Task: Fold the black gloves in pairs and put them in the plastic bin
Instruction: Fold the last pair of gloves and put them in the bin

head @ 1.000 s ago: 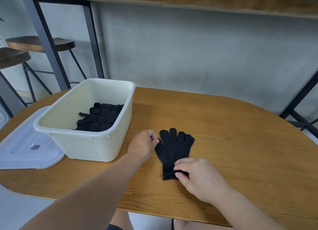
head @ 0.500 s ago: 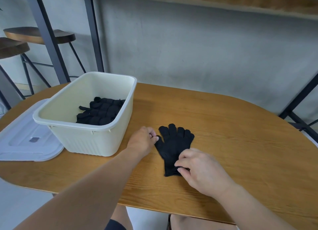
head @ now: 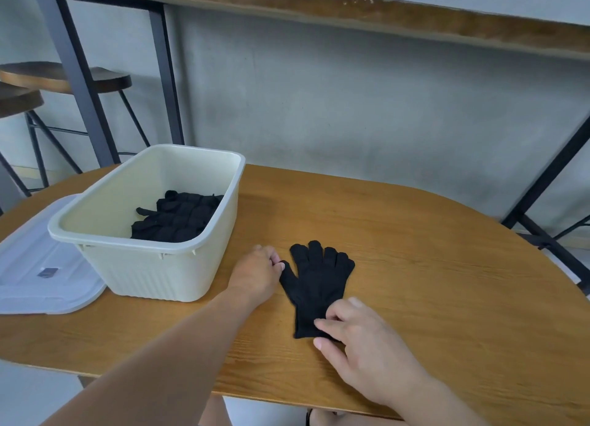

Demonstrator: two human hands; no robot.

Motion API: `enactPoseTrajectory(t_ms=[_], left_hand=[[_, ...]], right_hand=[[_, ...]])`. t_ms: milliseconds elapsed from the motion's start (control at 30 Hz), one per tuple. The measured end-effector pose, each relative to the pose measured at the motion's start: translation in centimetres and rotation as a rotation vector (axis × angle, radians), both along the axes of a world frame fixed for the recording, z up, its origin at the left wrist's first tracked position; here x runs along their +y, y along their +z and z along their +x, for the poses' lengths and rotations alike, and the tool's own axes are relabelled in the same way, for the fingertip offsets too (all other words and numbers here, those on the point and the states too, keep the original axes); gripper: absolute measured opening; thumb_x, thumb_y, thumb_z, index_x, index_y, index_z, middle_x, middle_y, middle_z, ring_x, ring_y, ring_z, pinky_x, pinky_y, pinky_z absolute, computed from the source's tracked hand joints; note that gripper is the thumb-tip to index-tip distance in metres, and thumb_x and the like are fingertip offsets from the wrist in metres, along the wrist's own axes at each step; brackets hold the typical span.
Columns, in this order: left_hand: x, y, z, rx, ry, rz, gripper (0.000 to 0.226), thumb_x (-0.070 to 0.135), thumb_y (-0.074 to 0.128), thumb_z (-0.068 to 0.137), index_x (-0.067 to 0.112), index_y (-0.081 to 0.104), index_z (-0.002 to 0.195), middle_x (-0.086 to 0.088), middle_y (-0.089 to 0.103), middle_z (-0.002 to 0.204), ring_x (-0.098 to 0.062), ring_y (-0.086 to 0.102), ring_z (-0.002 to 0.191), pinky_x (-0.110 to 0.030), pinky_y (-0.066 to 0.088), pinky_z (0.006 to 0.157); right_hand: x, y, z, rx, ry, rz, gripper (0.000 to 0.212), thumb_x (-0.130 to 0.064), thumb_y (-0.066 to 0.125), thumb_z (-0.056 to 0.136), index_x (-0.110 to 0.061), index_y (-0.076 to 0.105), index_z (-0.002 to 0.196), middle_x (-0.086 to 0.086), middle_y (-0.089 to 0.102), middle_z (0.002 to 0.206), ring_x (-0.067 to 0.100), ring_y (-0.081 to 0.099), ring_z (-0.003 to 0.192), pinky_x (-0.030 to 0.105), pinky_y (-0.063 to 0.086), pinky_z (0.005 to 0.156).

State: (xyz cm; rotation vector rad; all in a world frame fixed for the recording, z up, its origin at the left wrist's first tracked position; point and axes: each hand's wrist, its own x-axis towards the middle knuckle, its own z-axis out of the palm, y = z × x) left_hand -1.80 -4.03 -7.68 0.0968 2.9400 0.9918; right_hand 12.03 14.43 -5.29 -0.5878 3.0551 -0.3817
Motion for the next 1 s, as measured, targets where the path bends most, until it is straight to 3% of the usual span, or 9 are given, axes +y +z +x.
enactPoseTrajectory(t_ms=[100,200,300,400,567,733,833,1000], left_hand=[[0.2,0.5,-0.2,-0.024,0.023,0.044,0.009,0.032,0.059,0.093,0.023,0.06,0.094,0.003,0.058,0.1,-0.014,0.058,0.087,-0.028,0.05,0.076],[0.5,1.0,-0.9,-0.013,0.033,0.119,0.021,0.03,0.06,0.094,0.021,0.059,0.113,0.005,0.059,0.101,-0.013,0.058,0.091,-0.025,0.047,0.077],[1.4,1.4,-1.8,-0.058,0.033,0.123,0.025,0.035,0.059,0.094,0.019,0.063,0.113,0.006,0.061,0.096,-0.013,0.058,0.087,-0.024,0.044,0.071],[2.3,1.5,-3.2,-0.16,0.026,0.074,0.026,0.04,0.062,0.091,0.019,0.064,0.106,0.004,0.065,0.095,-0.015,0.061,0.087,-0.025,0.045,0.07],[3.2,1.9,-4.6,-0.215,-0.044,0.052,0.01,0.026,0.068,0.089,0.017,0.064,0.087,0.002,0.062,0.079,-0.015,0.057,0.075,-0.026,0.047,0.068],[3.1,2.4,-4.7,-0.121,-0.039,0.171,0.013,0.025,0.071,0.086,0.018,0.062,0.08,0.002,0.065,0.086,-0.015,0.058,0.076,-0.024,0.042,0.059],[3.5,2.6,-4.7,-0.044,-0.055,0.2,0.014,0.023,0.072,0.085,0.017,0.062,0.077,0.005,0.063,0.077,-0.01,0.055,0.068,-0.022,0.038,0.055],[4.0,1.7,-4.9,-0.036,-0.135,0.055,0.02,0.019,0.069,0.086,0.022,0.058,0.071,0.005,0.058,0.069,-0.009,0.049,0.058,-0.021,0.037,0.051]], right_hand=[[-0.1,0.7,-0.3,-0.047,-0.036,-0.077,0.047,-0.057,0.031,0.098,-0.036,0.064,0.125,-0.021,0.05,0.105,0.0,0.042,0.106,0.016,0.038,0.089],[-0.1,1.3,-1.3,-0.088,-0.051,-0.07,0.044,-0.052,0.036,0.099,-0.028,0.072,0.095,-0.014,0.057,0.093,0.003,0.044,0.099,0.017,0.039,0.08],[-0.5,1.4,-2.3,-0.116,-0.081,-0.06,0.046,-0.049,0.039,0.099,-0.021,0.059,0.068,-0.006,0.056,0.079,0.008,0.046,0.092,0.022,0.043,0.08],[-0.9,1.6,-3.0,-0.132,-0.082,-0.054,0.046,-0.045,0.041,0.099,-0.03,0.038,0.056,-0.008,0.048,0.072,0.009,0.046,0.088,0.025,0.045,0.079],[-1.1,1.4,-3.5,-0.138,-0.08,-0.065,0.047,-0.043,0.042,0.1,-0.034,0.033,0.055,-0.009,0.046,0.071,0.009,0.046,0.088,0.027,0.046,0.081],[-1.2,1.3,-3.7,-0.126,-0.075,-0.061,0.046,-0.043,0.041,0.1,-0.033,0.032,0.057,-0.01,0.043,0.07,0.01,0.046,0.09,0.024,0.043,0.078],[-1.2,1.4,-3.7,-0.119,-0.076,-0.07,0.038,-0.043,0.041,0.1,-0.03,0.041,0.064,-0.011,0.042,0.071,0.01,0.046,0.09,0.023,0.042,0.079],[-1.2,1.5,-3.6,-0.087,-0.075,-0.072,0.034,-0.042,0.04,0.101,-0.024,0.063,0.084,-0.01,0.049,0.078,0.011,0.046,0.092,0.022,0.037,0.078]])
